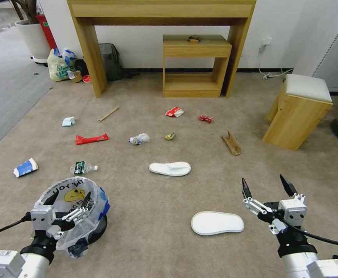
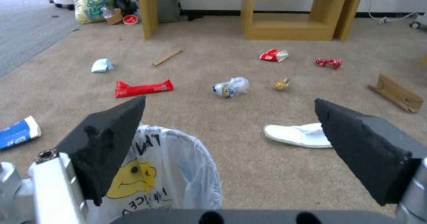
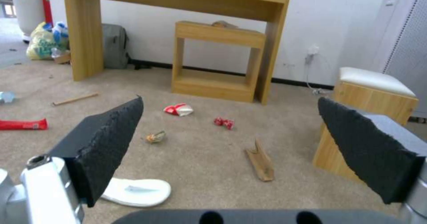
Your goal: Pick up the trash bin and place the garbage on the floor into it.
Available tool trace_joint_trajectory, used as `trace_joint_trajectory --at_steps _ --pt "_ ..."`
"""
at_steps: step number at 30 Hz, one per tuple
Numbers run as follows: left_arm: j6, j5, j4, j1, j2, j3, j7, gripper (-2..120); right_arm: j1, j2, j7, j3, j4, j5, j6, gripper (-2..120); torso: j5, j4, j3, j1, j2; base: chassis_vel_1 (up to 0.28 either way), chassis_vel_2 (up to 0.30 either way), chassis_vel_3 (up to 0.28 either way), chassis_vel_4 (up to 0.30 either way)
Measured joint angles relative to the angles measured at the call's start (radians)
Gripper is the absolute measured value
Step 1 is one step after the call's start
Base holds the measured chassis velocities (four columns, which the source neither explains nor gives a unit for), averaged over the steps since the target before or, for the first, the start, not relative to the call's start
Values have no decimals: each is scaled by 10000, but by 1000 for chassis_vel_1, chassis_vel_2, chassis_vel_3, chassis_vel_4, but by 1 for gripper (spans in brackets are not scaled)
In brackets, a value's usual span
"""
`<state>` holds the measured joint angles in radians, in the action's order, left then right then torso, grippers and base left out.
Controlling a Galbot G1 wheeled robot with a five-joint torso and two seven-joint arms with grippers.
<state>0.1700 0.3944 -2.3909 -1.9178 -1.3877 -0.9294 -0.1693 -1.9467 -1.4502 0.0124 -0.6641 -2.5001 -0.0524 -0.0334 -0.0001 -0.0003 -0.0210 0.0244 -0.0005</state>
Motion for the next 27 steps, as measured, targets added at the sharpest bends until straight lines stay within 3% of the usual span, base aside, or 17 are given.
trace_joint_trajectory --at_steps 11,18,21,22,25,27 --pt "101 16 0 56 56 -10 15 100 -11 -14 -30 -5 0 -28 -13 100 0 -1 0 0 0 0 0 0 0" --pt "311 146 216 266 462 -156 34 100 -5 -4 -35 -29 2 -112 -43 100 -1 0 0 0 -1 0 0 0 0" --pt "1107 907 553 734 1305 -624 193 100 -48 40 -8 -38 5 -460 -15 100 -2 0 0 0 0 0 0 0 0" --pt "1107 907 553 734 1305 -624 193 100 -48 40 -8 -38 5 -460 -15 100 -2 0 0 0 0 0 0 0 0" --pt "2299 1845 1040 1478 2246 -1208 272 100 -91 52 52 -122 83 -613 -6 100 -1 0 0 0 0 0 0 0 0" --pt "2487 1986 1174 1625 2411 -1295 271 100 -91 52 59 -132 98 -631 -2 100 -1 -2 0 0 0 0 0 0 0"
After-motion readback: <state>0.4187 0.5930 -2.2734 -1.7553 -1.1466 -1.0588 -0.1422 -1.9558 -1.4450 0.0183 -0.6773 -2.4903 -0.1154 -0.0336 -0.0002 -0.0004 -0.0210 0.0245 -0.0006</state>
